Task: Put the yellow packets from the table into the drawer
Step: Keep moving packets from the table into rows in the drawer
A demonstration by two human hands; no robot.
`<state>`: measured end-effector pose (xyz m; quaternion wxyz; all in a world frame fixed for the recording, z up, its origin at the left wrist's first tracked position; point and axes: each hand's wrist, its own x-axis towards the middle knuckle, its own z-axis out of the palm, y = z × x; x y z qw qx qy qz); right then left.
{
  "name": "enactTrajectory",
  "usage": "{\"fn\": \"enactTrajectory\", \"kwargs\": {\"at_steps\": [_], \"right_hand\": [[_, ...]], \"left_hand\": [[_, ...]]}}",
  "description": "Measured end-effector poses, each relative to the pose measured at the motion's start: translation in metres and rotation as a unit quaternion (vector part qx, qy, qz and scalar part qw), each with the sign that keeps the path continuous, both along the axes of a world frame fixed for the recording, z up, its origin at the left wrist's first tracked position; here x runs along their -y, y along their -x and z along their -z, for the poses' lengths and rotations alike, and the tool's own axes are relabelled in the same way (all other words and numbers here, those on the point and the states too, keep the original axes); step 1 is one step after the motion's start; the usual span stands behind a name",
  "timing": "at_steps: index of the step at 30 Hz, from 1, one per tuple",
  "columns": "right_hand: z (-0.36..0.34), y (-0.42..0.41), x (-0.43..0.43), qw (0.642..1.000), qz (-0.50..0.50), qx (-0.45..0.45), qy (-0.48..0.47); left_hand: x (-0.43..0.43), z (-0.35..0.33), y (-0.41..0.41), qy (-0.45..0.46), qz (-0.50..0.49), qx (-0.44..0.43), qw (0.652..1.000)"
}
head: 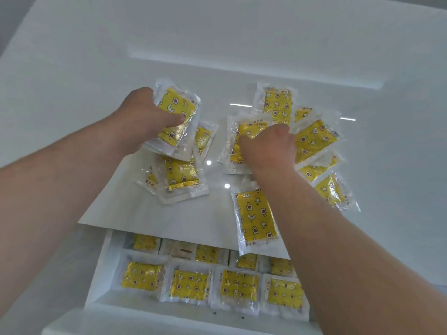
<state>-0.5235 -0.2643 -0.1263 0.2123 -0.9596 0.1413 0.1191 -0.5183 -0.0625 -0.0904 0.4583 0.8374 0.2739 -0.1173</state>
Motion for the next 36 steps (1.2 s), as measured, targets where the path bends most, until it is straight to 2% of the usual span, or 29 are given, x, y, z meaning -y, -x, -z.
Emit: {"fn": "enactTrajectory", "kwargs": {"at_steps": [2, 4, 7, 10, 14, 17, 20, 27, 32, 36], "right_hand": [[0.001, 0.000, -0.005, 1.000, 0.007, -0.010, 0.013], [0.000, -0.002, -0.010, 0.998, 0.050, -0.025, -0.042], [-0.005, -0.005, -0.016, 0.986, 0.115, -0.039, -0.118], [-0.008, -0.002, -0.019, 0.979, 0.103, -0.019, -0.174], [-0.018, 0.005, -0.021, 0.950, 0.117, 0.034, -0.289], [-0.030, 0.013, -0.016, 0.918, 0.157, -0.002, -0.365], [-0.035, 0.026, -0.007, 0.904, 0.178, -0.035, -0.386], [-0.024, 0.064, 0.020, 0.847, 0.211, -0.080, -0.480], [-0.020, 0.083, 0.035, 0.851, 0.143, -0.083, -0.499], [-0.021, 0.104, 0.046, 0.856, 0.086, -0.110, -0.499]], "left_hand": [[-0.004, -0.002, 0.008, 0.078, -0.040, 0.007, 0.996], [-0.007, -0.005, 0.016, 0.115, -0.060, 0.014, 0.991], [-0.012, -0.007, 0.027, 0.119, -0.063, 0.028, 0.991], [-0.015, -0.009, 0.038, 0.131, -0.072, 0.040, 0.988], [-0.017, -0.013, 0.050, 0.152, -0.091, 0.062, 0.982], [-0.019, -0.017, 0.060, 0.185, -0.108, 0.057, 0.975], [-0.021, -0.017, 0.073, 0.217, -0.112, 0.058, 0.968], [-0.016, -0.008, 0.110, 0.236, -0.055, 0.037, 0.969], [-0.016, -0.008, 0.131, 0.231, 0.023, 0.022, 0.972], [-0.023, -0.012, 0.151, 0.224, 0.097, -0.043, 0.969]]}}
